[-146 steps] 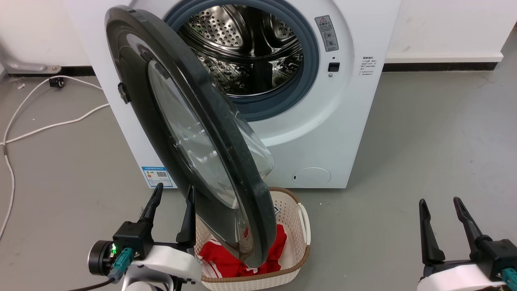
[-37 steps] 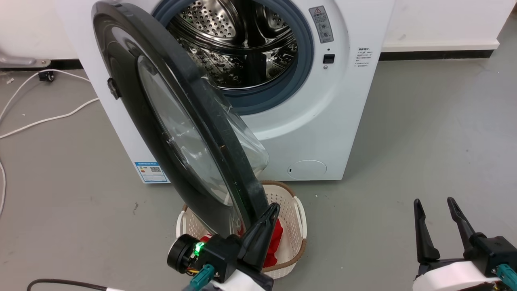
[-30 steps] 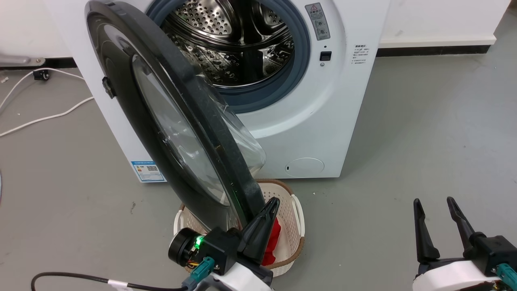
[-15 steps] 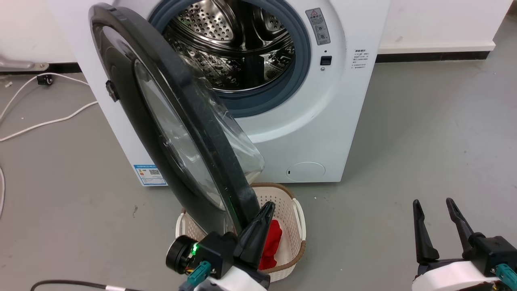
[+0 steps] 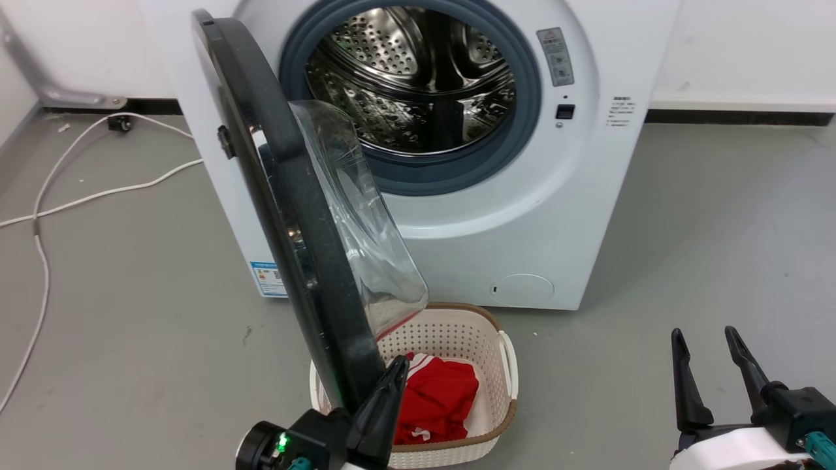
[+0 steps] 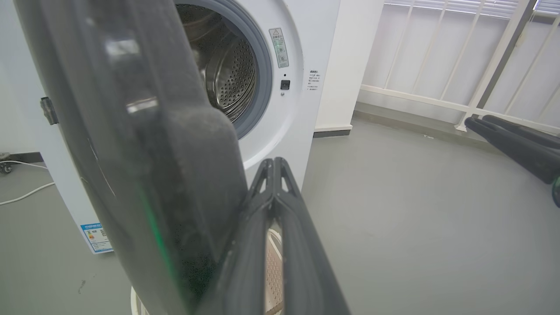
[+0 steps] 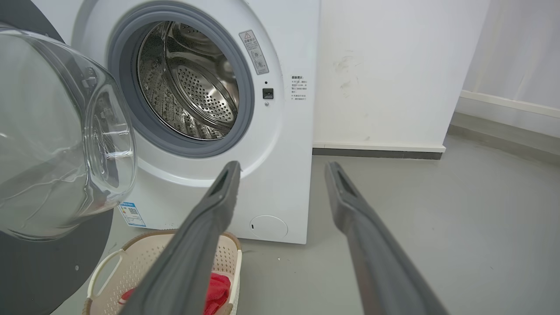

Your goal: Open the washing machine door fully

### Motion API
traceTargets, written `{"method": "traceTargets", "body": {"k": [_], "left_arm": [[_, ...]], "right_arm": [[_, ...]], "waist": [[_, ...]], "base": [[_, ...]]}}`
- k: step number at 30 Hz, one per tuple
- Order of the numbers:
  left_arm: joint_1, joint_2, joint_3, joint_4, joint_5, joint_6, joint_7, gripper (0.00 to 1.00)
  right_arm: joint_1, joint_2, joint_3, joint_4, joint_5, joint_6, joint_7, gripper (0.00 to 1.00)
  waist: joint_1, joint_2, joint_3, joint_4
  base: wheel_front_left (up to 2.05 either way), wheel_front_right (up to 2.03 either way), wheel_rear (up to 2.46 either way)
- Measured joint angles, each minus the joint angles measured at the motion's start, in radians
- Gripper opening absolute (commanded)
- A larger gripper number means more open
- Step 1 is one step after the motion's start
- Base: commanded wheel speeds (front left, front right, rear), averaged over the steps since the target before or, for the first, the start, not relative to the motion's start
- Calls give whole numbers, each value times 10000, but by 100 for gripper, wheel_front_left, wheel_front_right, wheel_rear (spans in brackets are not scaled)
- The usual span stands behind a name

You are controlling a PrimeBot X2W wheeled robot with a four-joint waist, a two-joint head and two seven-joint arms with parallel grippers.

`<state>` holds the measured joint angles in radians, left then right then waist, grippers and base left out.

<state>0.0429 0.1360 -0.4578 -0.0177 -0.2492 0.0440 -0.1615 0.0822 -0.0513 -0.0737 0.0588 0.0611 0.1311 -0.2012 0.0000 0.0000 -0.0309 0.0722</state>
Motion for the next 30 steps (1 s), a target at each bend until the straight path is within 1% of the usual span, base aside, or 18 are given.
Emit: {"method": "traceTargets", "body": {"k": [11, 12, 20, 25, 30], "left_arm": [[603, 288, 345, -849, -4, 510, -44, 0], [681, 380, 520, -1020, -19, 671, -59, 0], [771, 550, 1024, -1204, -205, 970, -117, 0], [772, 713, 1534, -1193, -433, 1141, -267, 0], [716, 957, 2226, -1057, -729, 1246, -443, 0]], "right_arm": [[4, 4, -107, -15, 13, 0, -25, 100], [4, 2, -134, -8, 15, 0, -50, 100], [-19, 4, -184, -23, 40, 0, -86, 100], [-31, 4, -205, -69, 15, 0, -38, 100], [-60, 4, -207, -157, 2, 0, 10, 100]], "waist": [[0, 0, -13, 939], [1, 0, 4, 1243], [0, 0, 92, 1999], [0, 0, 165, 2277], [1, 0, 240, 2350]], "base": [[0, 0, 0], [0, 0, 0], [0, 0, 0], [0, 0, 0], [0, 0, 0]]}}
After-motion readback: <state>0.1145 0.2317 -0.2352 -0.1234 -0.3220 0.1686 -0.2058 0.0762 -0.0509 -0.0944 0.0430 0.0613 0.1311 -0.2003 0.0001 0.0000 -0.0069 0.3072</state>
